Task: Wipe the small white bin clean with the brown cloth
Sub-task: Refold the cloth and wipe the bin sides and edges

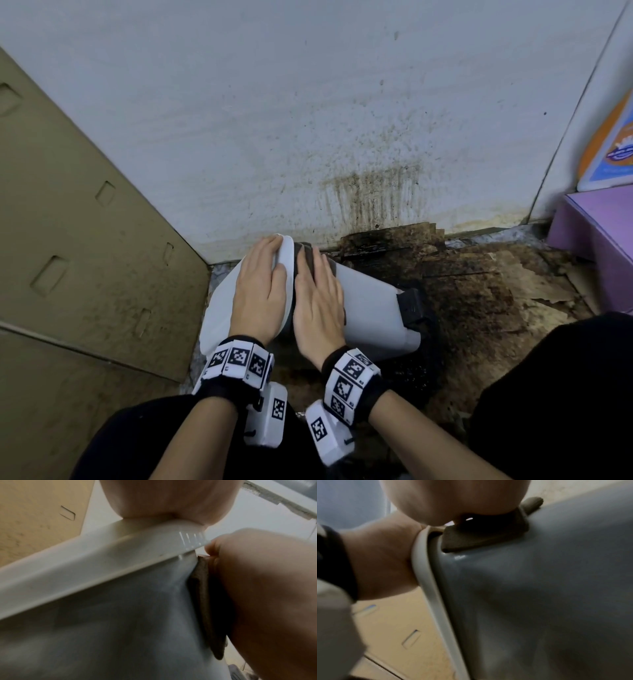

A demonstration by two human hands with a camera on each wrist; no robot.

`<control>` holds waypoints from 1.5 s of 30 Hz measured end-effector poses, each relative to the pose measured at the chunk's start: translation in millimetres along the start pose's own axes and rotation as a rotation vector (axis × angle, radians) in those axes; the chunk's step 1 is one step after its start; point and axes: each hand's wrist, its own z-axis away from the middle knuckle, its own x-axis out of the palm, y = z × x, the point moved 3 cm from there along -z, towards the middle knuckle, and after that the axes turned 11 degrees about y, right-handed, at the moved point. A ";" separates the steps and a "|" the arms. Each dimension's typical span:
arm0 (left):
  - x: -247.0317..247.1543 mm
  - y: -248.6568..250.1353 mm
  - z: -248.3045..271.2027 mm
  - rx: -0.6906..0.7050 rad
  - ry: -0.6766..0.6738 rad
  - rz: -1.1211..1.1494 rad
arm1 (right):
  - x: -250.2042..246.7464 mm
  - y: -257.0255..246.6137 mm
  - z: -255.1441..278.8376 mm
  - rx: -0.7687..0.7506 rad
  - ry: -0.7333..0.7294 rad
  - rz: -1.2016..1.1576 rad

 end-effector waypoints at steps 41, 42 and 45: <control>7.9 13.7 4.6 -0.021 -0.012 0.005 | -15.8 46.3 -40.4 0.146 0.036 -0.320; 8.1 13.7 4.8 -0.017 -0.013 0.003 | -17.0 43.2 -39.7 0.158 0.049 -0.355; 9.8 15.8 5.1 -0.006 -0.020 0.006 | -22.7 34.2 -37.4 0.266 0.092 -0.546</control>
